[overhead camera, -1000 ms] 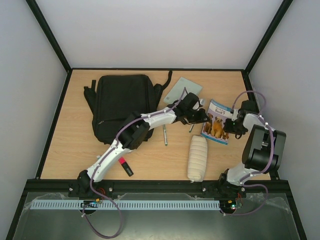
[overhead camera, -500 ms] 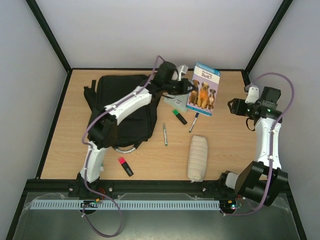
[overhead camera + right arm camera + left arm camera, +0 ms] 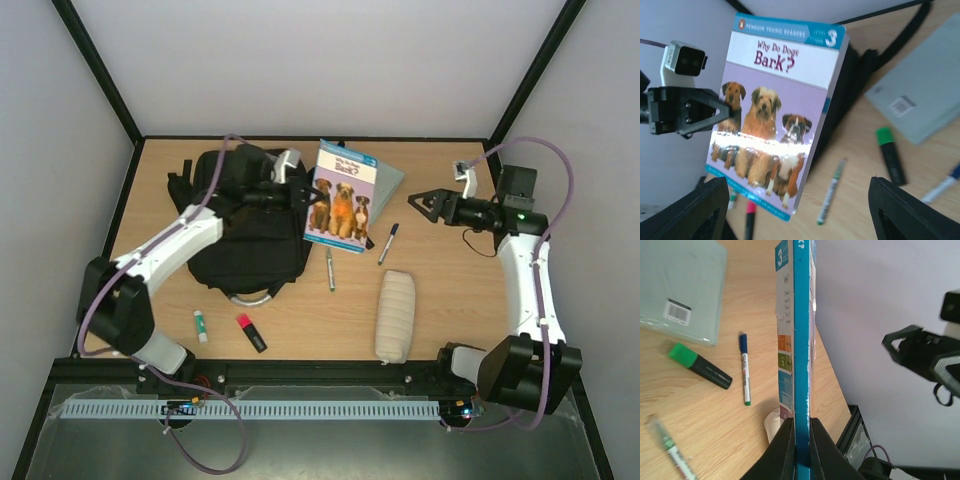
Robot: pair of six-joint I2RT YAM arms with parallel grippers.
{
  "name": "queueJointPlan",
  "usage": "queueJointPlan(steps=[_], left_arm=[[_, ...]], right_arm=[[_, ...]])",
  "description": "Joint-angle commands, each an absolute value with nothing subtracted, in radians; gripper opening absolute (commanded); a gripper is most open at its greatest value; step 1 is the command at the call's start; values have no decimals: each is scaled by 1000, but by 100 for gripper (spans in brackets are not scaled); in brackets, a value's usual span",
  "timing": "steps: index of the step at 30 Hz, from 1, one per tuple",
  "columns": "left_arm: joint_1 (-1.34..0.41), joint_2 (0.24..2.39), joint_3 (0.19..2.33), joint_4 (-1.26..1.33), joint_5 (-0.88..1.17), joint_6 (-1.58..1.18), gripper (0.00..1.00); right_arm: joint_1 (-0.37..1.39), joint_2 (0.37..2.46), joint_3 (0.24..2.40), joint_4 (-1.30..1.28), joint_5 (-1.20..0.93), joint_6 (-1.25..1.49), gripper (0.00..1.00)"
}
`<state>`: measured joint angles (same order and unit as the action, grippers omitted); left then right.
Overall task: Pack the student bag
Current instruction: Pick up the book from the center of the board.
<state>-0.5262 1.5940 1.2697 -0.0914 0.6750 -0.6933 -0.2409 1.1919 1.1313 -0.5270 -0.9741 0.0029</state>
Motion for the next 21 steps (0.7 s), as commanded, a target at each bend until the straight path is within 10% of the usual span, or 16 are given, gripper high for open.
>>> queueJointPlan(steps=[1,21], left_arm=[[-447,1428,1183,29,750,-728,2],[-336,1281,1088,280,808,-971,2]], right_arm=[[-126,1189,1101,-394,-1088,189,77],[267,1498,1273,-44,-1094,481,80]])
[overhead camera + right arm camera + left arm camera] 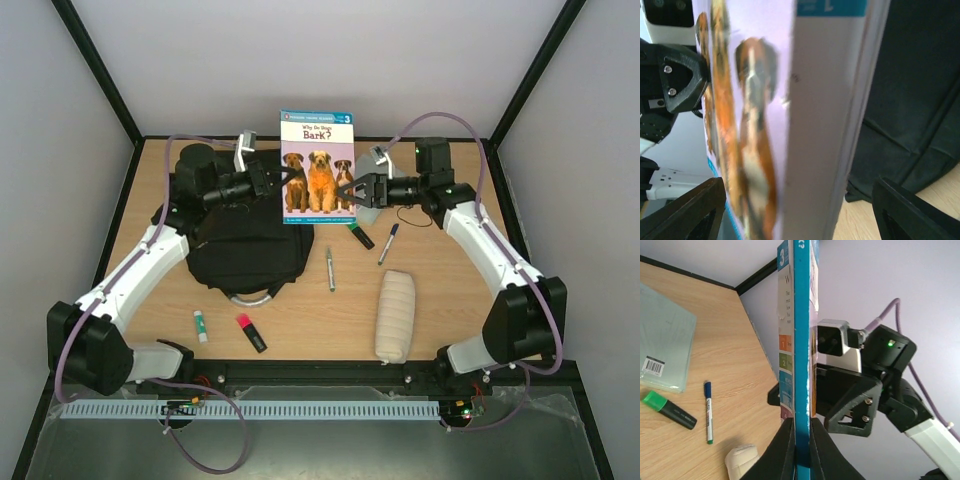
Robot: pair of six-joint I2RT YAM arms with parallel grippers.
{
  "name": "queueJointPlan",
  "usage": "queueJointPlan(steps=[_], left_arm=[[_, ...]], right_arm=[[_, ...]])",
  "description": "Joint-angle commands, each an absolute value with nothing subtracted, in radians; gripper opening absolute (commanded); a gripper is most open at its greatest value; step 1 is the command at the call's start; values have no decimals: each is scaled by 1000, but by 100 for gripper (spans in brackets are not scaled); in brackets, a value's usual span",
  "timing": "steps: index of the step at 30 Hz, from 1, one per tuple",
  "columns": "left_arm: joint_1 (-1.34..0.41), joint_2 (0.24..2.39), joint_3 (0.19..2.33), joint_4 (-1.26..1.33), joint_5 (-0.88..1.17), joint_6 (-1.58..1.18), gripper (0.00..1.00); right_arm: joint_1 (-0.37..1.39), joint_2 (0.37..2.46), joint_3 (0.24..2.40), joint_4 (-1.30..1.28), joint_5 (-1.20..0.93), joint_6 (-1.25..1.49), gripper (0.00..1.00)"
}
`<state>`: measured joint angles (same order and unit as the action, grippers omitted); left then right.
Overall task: Pack the student bag
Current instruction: Pick up the book from the center of the board.
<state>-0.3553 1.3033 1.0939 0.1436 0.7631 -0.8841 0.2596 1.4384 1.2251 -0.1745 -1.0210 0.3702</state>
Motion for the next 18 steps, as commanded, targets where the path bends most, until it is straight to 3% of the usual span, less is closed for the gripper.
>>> queueJointPlan(steps=[1,6,11,18], left_arm=[[-332,1289,1092,287,810,-978,2],[-308,1334,1124,277,808,-955,2],[-290,1382,1134,256,806,-921,2],[-286,1413,1143,230,809,-883,2]], right_arm=[[271,1520,1289,-34,-1114,493,80],[282,1567,1338,-19,-1208,534,75],[284,1545,1349,4,-1242,586,61],[284,1527,1341,15,-1229,628,50]])
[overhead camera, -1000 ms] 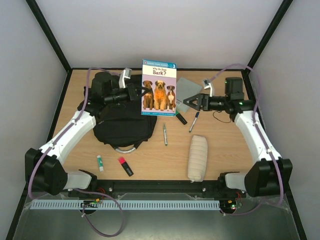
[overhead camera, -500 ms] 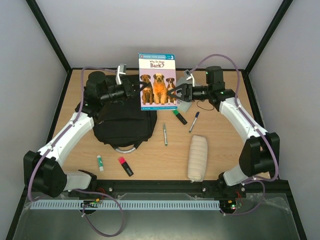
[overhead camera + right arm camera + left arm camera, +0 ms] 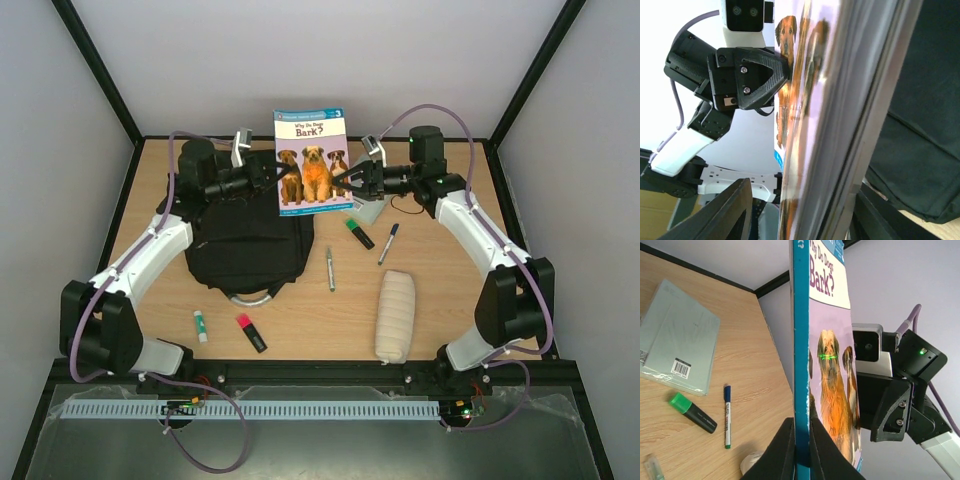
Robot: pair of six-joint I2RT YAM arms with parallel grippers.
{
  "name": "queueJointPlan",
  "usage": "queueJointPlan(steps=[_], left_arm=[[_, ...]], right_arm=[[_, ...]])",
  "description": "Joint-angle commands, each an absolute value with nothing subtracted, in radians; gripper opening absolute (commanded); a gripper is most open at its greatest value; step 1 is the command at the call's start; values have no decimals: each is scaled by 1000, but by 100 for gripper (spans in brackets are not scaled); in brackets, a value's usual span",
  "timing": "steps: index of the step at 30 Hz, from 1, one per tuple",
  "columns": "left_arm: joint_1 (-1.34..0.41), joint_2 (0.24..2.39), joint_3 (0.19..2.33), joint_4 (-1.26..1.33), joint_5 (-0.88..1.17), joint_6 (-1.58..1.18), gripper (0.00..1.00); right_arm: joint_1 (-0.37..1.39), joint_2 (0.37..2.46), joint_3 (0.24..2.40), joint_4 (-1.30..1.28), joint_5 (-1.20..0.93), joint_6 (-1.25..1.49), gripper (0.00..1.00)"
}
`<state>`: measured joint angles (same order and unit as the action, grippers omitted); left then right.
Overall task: Pack the student bag
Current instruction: Pick up the book from the center of the board.
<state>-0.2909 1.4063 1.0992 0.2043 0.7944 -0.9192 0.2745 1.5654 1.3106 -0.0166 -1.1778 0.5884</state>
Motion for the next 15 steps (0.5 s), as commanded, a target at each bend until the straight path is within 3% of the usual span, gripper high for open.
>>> queueJointPlan(steps=[1,6,10,13,15], left_arm=[[-286,1413,1143,230,810,-879,2],[-288,1398,1126,246,825,-866,2],[-291,1376,1098,283,841,-878,2],[-298,1351,1044,398,868,-935,2],[-304,1341,1023,455,871,-975,2]], right_arm=[[283,1531,1342,15,-1222,629,48],[284,1558,1351,-5,-1175,677,32],[283,1578,1350,11,-1157,704,31],[284,1592,1361,8,-1138,692,60],[284,1605,1373,-1,-1137,662,69]])
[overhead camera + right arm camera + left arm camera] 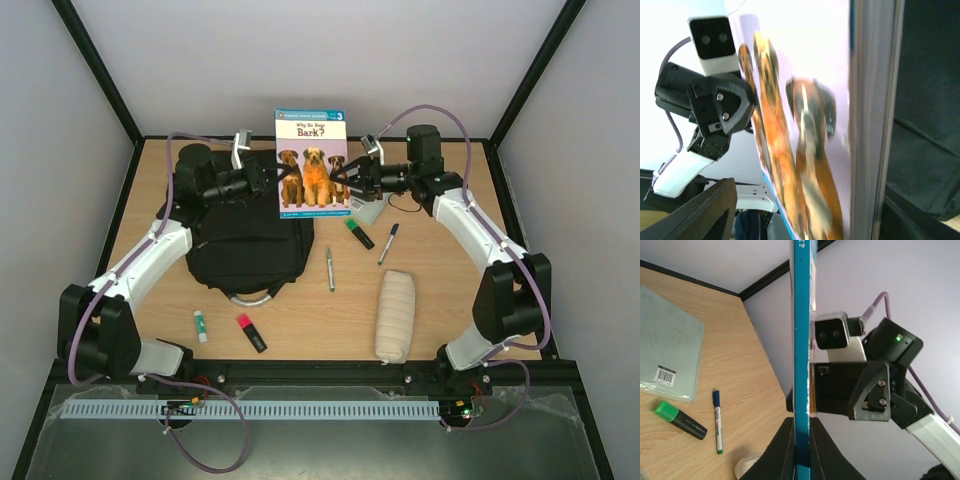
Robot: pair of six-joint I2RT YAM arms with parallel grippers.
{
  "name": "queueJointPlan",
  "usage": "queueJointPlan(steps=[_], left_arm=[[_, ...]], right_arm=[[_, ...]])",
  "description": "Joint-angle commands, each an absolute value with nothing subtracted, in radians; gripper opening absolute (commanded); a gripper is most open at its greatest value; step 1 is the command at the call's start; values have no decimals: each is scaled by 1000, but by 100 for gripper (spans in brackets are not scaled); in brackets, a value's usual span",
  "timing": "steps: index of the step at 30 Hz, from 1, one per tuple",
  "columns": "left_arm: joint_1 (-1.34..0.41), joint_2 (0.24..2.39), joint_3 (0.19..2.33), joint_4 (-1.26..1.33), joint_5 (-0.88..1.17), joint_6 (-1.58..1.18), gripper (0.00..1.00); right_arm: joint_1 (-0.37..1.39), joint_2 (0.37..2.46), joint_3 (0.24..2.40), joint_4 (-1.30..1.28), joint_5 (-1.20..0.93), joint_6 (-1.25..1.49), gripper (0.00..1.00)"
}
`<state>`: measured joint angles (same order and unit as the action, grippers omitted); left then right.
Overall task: Pack the student bag
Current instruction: Pick up the book from the center of the board.
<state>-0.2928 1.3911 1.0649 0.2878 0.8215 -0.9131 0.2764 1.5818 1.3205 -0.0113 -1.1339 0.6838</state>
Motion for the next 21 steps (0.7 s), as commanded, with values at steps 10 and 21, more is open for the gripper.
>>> queueJointPlan(steps=[10,21], left_arm=[[-329,1365,1018,424,849,-938,2],[-329,1367,1044,196,750,-748,2]], right_arm=[[293,1624,1372,37,-1216,690,69],[294,1474,1289,101,-1182,760,47]])
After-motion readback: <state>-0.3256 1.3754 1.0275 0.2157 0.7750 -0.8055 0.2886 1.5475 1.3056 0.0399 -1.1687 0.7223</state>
